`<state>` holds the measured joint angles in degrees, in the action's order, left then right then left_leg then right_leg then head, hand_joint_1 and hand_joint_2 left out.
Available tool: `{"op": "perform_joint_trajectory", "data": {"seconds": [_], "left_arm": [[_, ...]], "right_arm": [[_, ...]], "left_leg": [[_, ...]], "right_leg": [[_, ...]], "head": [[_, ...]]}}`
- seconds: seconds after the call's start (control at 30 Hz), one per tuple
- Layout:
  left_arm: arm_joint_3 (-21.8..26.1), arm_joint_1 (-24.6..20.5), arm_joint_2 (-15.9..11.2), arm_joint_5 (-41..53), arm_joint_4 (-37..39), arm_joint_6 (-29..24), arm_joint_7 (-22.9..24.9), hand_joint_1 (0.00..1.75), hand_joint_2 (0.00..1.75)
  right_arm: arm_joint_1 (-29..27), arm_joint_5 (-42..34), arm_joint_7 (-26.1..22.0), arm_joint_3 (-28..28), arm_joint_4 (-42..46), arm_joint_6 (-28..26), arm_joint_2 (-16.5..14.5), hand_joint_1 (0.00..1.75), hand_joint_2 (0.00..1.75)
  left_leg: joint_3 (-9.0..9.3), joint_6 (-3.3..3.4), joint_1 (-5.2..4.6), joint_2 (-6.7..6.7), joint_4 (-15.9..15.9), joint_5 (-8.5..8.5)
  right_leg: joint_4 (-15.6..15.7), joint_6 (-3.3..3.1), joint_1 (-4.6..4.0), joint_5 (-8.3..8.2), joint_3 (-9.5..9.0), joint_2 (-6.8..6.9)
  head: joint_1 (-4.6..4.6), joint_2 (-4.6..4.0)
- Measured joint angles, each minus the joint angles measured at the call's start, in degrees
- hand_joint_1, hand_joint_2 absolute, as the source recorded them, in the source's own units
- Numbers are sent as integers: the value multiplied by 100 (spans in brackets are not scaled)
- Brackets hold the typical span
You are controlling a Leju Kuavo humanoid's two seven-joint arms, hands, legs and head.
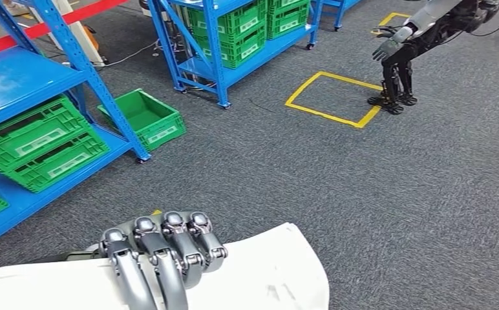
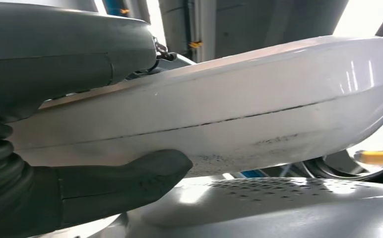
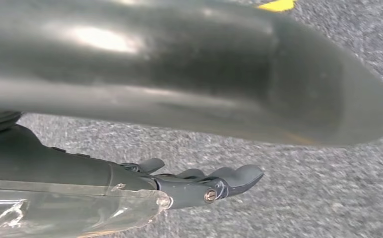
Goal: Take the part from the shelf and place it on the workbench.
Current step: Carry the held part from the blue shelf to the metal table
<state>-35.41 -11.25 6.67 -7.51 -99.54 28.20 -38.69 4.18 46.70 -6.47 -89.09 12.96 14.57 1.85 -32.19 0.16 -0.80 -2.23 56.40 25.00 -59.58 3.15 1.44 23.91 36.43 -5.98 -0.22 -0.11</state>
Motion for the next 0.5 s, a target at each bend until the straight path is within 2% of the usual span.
{"op": "perform_joint_trajectory", "data": {"seconds": [0.03,0.1,0.13,0.17,0.2,0.23,0.27,0.3,0.37,0.4,0.47,0.5], "left_arm": [[0,-2,17,-4,0,8,0,175,175],[1,-1,34,2,0,18,0,175,175],[2,2,34,10,0,21,0,175,175],[2,5,33,19,0,22,0,175,175],[2,6,32,28,0,22,0,175,175],[2,6,32,32,0,22,0,175,175],[2,5,33,33,0,22,0,175,175],[2,4,33,35,0,23,0,175,175],[2,-1,32,43,0,30,0,175,175],[2,-3,31,46,0,39,0,175,175],[0,-7,31,49,-1,64,0,175,175],[0,-9,33,50,-3,76,0,175,175]], "right_arm": [[6,8,3,1,-1,14,-6,0,0],[34,27,1,1,-3,48,-24,0,0],[48,38,-4,2,-4,63,-33,0,0],[56,48,-11,3,-5,75,-44,0,0],[58,53,-20,4,-6,83,-55,0,0],[57,53,-30,5,-6,85,-62,0,0],[57,45,-40,5,-6,83,-66,0,0],[61,34,-50,5,-6,80,-68,0,0],[86,4,-62,4,-7,68,-76,0,0],[95,-13,-64,4,-7,56,-84,0,0],[95,-47,-65,4,-8,26,-92,0,0],[90,-61,-67,4,-8,19,-93,0,0]], "left_leg": [[15,17,10,51,-46,-32],[28,40,10,165,-86,-56],[27,49,5,230,-86,-54],[27,53,1,294,-84,-50],[28,53,0,355,-82,-46],[31,47,2,409,-79,-40],[37,32,5,458,-71,-29],[43,6,2,503,-56,-12],[49,-52,-27,579,-6,33],[50,-73,-44,612,11,48],[52,-97,-46,672,20,65],[49,-122,-36,646,41,93]], "right_leg": [[-115,19,-13,82,60,108],[-689,38,-39,420,321,388],[-1062,52,-41,599,488,463],[-1352,67,-39,706,609,503],[-1466,82,-36,714,646,529],[-1351,97,-31,618,567,554],[-1038,113,-24,452,385,601],[-633,131,-21,298,163,708],[-62,89,-23,125,-153,844],[30,47,-30,117,-198,864],[21,-52,-41,113,-180,757],[20,-86,-39,107,-173,714]], "head": [[11,0],[37,0],[45,0],[47,0],[48,0],[48,0],[48,0],[49,0],[49,0],[43,0],[29,0],[26,0]]}}
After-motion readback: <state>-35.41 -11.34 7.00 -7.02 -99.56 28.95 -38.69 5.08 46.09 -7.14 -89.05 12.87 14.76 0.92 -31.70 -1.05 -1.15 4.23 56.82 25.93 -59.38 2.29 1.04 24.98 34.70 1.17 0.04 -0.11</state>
